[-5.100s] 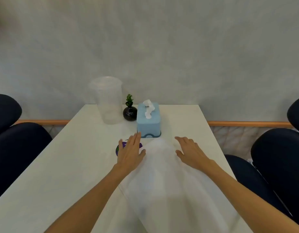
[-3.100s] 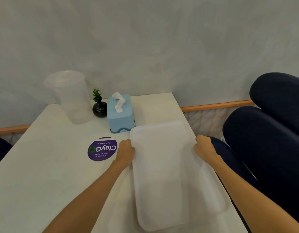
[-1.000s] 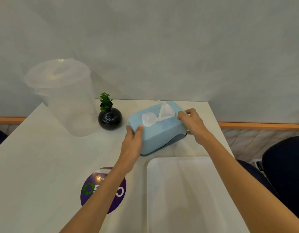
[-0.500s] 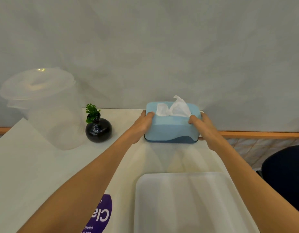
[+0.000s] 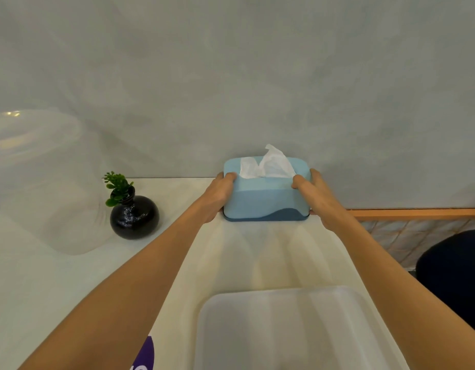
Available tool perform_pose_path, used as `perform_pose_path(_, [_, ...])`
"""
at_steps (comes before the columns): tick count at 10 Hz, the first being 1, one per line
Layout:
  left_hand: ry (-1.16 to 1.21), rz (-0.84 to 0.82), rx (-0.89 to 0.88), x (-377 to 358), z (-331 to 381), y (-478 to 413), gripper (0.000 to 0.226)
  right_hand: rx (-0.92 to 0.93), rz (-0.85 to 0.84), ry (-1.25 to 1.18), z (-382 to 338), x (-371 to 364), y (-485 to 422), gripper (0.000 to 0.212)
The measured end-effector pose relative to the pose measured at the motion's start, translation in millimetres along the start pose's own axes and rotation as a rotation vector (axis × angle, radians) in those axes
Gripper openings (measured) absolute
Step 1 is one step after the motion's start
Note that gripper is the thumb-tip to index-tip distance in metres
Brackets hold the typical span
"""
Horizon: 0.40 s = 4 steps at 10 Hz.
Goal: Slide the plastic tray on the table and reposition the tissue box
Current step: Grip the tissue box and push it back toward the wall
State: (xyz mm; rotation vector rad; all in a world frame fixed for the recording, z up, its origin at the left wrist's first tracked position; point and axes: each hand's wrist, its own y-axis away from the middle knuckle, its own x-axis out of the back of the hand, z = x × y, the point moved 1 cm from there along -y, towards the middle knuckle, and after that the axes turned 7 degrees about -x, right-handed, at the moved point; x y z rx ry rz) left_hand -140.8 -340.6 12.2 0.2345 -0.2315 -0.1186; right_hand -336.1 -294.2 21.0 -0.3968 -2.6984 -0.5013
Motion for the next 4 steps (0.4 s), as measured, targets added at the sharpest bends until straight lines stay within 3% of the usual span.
perform_pose_path(4, [-0.234, 0.096, -0.188, 14.6, 11.8, 32.2, 0.058, 0.079, 0.116, 0.126, -2.4, 16.0, 29.7, 0.072])
